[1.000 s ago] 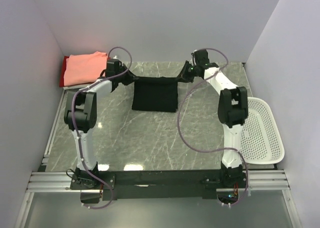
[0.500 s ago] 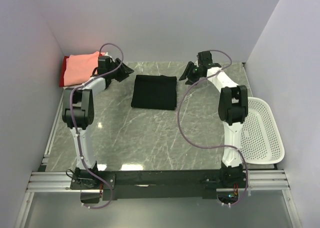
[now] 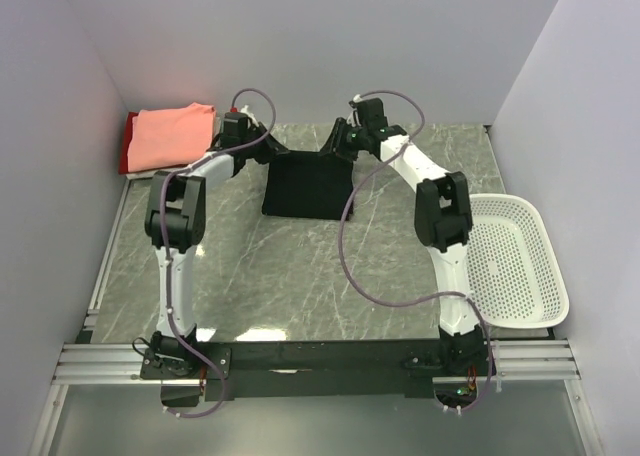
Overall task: Fold and stack the t-shirts
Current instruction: Fold the tshirt, then neatly place the folded tshirt to the corner
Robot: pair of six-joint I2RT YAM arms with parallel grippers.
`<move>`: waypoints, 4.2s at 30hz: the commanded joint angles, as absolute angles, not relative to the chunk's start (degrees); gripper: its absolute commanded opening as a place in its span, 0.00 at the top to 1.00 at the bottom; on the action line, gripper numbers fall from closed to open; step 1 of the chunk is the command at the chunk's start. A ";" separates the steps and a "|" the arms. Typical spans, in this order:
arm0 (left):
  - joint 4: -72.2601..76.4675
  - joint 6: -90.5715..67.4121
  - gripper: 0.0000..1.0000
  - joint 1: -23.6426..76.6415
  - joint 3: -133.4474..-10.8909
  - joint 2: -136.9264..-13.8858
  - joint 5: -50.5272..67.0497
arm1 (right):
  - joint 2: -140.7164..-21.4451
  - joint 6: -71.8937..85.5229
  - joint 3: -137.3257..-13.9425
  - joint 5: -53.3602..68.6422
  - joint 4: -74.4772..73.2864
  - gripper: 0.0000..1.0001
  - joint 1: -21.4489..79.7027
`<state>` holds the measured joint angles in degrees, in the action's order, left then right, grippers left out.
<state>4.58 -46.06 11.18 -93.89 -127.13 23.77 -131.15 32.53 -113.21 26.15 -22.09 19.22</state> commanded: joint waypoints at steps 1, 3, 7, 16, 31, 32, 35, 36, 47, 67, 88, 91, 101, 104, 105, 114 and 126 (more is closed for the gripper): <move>2.47 -44.30 0.89 10.11 -101.85 -133.65 25.13 | -138.67 35.58 -122.06 29.17 -19.69 0.59 16.00; 1.24 -44.65 0.89 9.67 -107.47 -136.83 25.40 | -143.51 39.17 -126.46 31.63 -17.41 0.59 14.16; 0.35 -46.58 0.85 7.92 -113.19 -143.68 26.36 | -150.11 45.60 -131.65 35.24 -13.63 0.59 11.34; 2.37 -48.60 0.72 6.24 -116.37 -145.90 29.97 | -152.76 51.86 -131.57 39.90 -7.21 0.59 9.14; 9.04 -49.04 0.51 5.62 -94.97 -121.04 32.17 | -127.91 45.27 -113.84 40.61 -8.09 0.59 9.40; 9.75 -50.00 0.51 5.97 -92.83 -119.72 32.78 | -126.49 44.74 -109.82 40.52 -7.48 0.59 10.88; 11.77 -51.06 0.53 8.87 -84.66 -115.50 31.91 | -122.70 45.52 -101.99 41.13 -3.98 0.59 13.26; 12.73 -51.59 0.54 10.44 -82.64 -114.10 31.99 | -122.00 45.79 -99.78 41.22 -2.48 0.59 14.58; 21.35 -55.19 0.63 14.41 -59.51 -113.55 29.62 | -122.34 48.78 -78.67 42.62 8.69 0.60 16.70; 5.81 -48.96 0.61 11.87 -68.73 -106.96 25.75 | -124.71 51.06 -82.00 45.53 7.91 0.62 14.59; -15.47 -34.19 0.22 8.26 -92.28 -126.56 23.38 | -124.72 50.28 -80.86 39.02 5.54 0.59 13.62; -16.52 -33.58 0.22 9.31 -93.60 -128.23 23.47 | -121.91 48.87 -80.86 38.41 4.49 0.55 13.62; -19.33 -34.63 0.52 14.93 -90.44 -130.43 13.90 | -108.74 45.79 -79.98 34.63 0.44 0.53 13.71; -22.49 -32.79 0.71 16.95 -93.23 -131.57 9.07 | -104.79 45.79 -78.58 34.37 -0.61 0.53 13.80; -23.81 -32.17 0.76 17.40 -94.82 -132.01 7.40 | -103.72 45.62 -77.44 34.02 -0.70 0.53 13.89; -41.72 -22.86 1.00 17.23 -118.45 -133.68 -16.22 | -90.01 41.75 -67.78 28.66 -4.04 0.53 15.99; -35.52 4.02 1.00 14.68 -131.49 -130.17 -40.16 | -76.91 38.41 -53.71 24.78 -4.57 0.54 20.65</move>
<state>-40.62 -7.09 14.87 -130.54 -134.65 -30.44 -80.25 40.18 -55.53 26.41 -5.74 20.16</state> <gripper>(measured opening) 0.067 0.463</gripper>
